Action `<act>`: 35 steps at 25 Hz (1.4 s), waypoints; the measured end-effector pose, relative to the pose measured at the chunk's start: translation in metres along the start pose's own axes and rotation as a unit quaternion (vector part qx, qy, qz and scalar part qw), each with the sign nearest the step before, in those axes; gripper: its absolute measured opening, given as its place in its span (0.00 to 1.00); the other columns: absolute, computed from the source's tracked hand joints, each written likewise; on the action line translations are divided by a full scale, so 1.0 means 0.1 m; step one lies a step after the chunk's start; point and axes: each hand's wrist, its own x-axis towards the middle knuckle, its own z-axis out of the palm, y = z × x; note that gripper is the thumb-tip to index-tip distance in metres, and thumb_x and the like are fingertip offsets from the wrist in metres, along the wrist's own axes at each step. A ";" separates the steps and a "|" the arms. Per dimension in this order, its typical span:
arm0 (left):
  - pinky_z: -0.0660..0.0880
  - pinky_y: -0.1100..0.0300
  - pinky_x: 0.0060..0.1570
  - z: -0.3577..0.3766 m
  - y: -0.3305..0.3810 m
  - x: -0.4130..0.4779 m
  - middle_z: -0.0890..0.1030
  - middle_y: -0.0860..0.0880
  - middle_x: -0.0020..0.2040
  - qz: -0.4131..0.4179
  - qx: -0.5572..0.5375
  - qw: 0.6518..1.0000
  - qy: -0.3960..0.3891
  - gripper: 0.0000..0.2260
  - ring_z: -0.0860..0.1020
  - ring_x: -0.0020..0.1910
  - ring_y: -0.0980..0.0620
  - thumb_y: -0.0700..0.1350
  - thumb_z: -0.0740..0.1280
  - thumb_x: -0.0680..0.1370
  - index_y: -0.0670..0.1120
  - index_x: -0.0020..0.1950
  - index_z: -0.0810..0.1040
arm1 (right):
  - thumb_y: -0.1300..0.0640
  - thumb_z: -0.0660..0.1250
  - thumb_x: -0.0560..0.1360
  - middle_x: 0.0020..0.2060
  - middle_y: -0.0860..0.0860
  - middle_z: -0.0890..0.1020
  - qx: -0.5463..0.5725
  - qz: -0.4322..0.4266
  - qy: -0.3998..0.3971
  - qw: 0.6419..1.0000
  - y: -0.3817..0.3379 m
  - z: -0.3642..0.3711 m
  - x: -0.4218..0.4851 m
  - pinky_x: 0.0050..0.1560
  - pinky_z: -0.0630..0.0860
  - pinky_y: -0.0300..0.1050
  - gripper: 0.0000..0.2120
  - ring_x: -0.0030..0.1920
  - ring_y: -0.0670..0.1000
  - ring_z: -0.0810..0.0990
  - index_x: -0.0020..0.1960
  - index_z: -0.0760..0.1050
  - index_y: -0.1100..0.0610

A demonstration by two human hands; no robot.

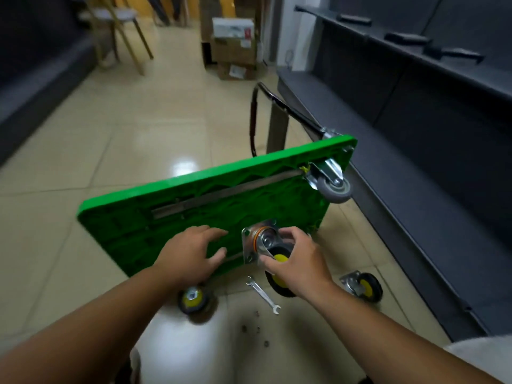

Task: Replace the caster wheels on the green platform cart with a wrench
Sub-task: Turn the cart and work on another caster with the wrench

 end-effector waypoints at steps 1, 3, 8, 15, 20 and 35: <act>0.73 0.55 0.60 -0.13 -0.08 -0.11 0.78 0.55 0.65 -0.003 0.007 1.000 0.012 0.21 0.74 0.65 0.52 0.59 0.64 0.80 0.58 0.72 0.73 | 0.45 0.80 0.62 0.47 0.40 0.83 0.009 -0.012 -0.004 1.000 -0.11 0.04 -0.06 0.51 0.80 0.44 0.26 0.48 0.41 0.81 0.56 0.74 0.44; 0.74 0.56 0.59 -0.33 -0.28 -0.33 0.78 0.56 0.64 -0.010 0.031 0.999 0.023 0.21 0.74 0.65 0.54 0.60 0.63 0.80 0.58 0.72 0.73 | 0.44 0.80 0.62 0.46 0.40 0.83 0.027 -0.034 -0.019 0.999 -0.32 0.17 -0.15 0.51 0.80 0.44 0.27 0.48 0.40 0.81 0.57 0.74 0.43; 0.76 0.55 0.53 -0.80 -0.65 -0.73 0.79 0.55 0.60 -0.039 0.056 0.995 0.069 0.19 0.76 0.61 0.53 0.59 0.64 0.79 0.57 0.69 0.77 | 0.46 0.80 0.65 0.45 0.37 0.82 0.061 -0.076 -0.046 0.994 -0.71 0.56 -0.29 0.46 0.78 0.39 0.25 0.47 0.38 0.81 0.57 0.73 0.43; 0.73 0.54 0.47 -1.11 -0.94 -0.56 0.78 0.54 0.53 -0.091 0.071 0.965 0.237 0.14 0.74 0.52 0.52 0.51 0.69 0.77 0.55 0.62 0.81 | 0.47 0.79 0.65 0.46 0.36 0.82 0.097 -0.092 -0.032 0.990 -0.83 0.99 -0.30 0.49 0.81 0.41 0.23 0.47 0.37 0.81 0.57 0.75 0.42; 0.68 0.50 0.61 -1.05 -1.22 -0.30 0.76 0.52 0.59 -0.142 0.023 0.966 0.214 0.19 0.72 0.60 0.50 0.55 0.68 0.77 0.56 0.68 0.77 | 0.47 0.79 0.66 0.47 0.37 0.82 0.110 -0.081 -0.045 0.990 -0.86 1.17 -0.16 0.51 0.80 0.41 0.24 0.49 0.38 0.81 0.58 0.74 0.42; 0.65 0.52 0.62 -0.79 -1.38 -0.12 0.74 0.54 0.66 -0.066 0.022 0.988 0.139 0.39 0.70 0.64 0.51 0.68 0.73 0.69 0.60 0.77 0.66 | 0.50 0.79 0.69 0.48 0.32 0.77 0.162 -0.108 -0.005 0.981 -1.18 1.52 0.05 0.43 0.69 0.22 0.25 0.52 0.29 0.74 0.60 0.70 0.41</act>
